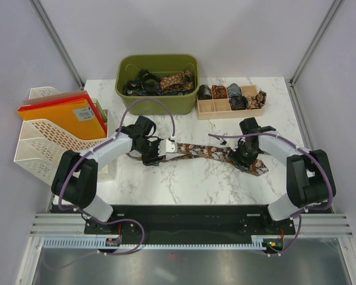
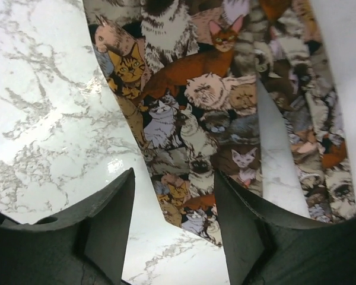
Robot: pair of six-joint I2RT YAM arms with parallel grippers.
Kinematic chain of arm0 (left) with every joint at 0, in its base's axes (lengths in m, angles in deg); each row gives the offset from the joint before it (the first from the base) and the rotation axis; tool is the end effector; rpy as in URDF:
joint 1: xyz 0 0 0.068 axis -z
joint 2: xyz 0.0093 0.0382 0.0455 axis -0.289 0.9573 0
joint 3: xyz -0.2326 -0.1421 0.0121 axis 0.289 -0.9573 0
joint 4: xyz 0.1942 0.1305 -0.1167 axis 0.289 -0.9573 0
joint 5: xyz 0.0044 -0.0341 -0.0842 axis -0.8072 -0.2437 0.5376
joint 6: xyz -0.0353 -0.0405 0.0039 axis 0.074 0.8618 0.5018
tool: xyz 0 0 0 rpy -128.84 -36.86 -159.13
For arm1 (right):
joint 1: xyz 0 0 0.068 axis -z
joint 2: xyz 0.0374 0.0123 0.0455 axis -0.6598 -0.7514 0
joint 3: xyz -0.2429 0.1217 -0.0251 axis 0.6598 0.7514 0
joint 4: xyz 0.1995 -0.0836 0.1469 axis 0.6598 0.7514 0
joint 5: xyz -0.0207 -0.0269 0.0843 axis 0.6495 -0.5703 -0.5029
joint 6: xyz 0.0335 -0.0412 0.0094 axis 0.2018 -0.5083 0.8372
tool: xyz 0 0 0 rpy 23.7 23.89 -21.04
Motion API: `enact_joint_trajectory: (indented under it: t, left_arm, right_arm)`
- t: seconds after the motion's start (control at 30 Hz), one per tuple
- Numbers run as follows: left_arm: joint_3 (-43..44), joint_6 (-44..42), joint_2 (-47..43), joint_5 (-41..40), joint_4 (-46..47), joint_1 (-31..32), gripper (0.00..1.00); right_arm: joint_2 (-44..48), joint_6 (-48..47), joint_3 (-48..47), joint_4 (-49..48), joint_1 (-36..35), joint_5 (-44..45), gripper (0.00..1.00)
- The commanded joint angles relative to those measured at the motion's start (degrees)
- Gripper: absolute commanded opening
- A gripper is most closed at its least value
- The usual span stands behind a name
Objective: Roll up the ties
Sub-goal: Flatten out the tie at the center of the board.
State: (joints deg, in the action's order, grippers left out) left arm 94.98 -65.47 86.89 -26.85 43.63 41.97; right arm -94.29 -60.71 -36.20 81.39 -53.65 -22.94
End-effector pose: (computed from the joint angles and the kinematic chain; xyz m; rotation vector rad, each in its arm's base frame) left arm 0.2560 -0.1380 0.1935 1.8710 1.8793 -0.4642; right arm 0.2599 0.0624 0.1736 -1.3462 2.5984 0.1444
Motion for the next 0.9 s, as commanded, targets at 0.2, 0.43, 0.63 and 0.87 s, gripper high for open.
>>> enact_joint_trajectory:
  t: [0.2,0.43,0.63,0.87]
  left_arm:
    - [-2.50,-4.61,3.82,-4.65,4.89,0.23,0.37]
    - [-6.45,-8.74,1.72,-8.53,5.59,-0.29,0.09]
    - [-9.00,-9.54,-1.18,-9.32,5.42,-1.61,0.02]
    - [-6.29,-5.85,-5.75,-3.61,4.62,0.14,0.33]
  right_arm:
    - [-3.19,2.01,3.64,-7.32,-0.91,9.40,0.14]
    - [0.77,-1.50,3.21,-5.39,1.46,11.35,0.00]
    - [0.42,-7.65,-2.24,-1.08,8.84,9.42,0.00]
    - [-1.42,-8.19,-5.76,2.87,9.46,5.02,0.00]
